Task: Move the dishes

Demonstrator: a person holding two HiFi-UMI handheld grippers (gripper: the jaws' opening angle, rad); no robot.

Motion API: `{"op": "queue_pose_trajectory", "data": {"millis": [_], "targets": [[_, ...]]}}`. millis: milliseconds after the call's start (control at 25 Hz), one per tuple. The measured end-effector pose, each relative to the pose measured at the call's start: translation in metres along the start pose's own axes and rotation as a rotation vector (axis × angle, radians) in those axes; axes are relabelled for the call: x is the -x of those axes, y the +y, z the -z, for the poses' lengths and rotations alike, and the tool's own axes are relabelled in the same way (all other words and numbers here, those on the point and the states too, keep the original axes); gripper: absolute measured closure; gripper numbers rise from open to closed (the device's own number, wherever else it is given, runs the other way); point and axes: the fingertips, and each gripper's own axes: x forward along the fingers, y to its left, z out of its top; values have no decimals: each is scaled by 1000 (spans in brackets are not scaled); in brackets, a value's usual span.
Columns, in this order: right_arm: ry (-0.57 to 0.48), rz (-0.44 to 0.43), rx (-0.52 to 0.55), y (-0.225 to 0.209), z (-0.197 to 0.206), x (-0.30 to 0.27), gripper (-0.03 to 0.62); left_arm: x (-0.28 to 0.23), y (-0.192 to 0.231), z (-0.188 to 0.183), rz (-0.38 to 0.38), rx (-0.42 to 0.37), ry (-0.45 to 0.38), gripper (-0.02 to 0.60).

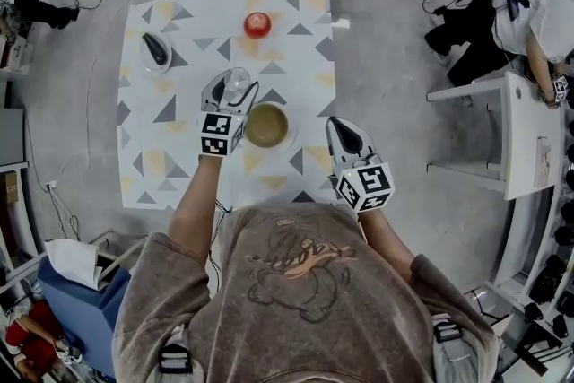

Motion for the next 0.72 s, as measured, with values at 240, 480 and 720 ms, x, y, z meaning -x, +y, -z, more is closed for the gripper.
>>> {"op": "queue_pose_trajectory", "data": {"millis": [240,480,720], "targets": [[29,11,-10,-5,6,-5,594,-15,3,18,10,10,26,293],[34,18,-8,-7,7,-10,594,-26,6,27,11,23,30,293],[47,20,-10,-8,9,-11,594,-31,2,30,18,17,36,293]]}}
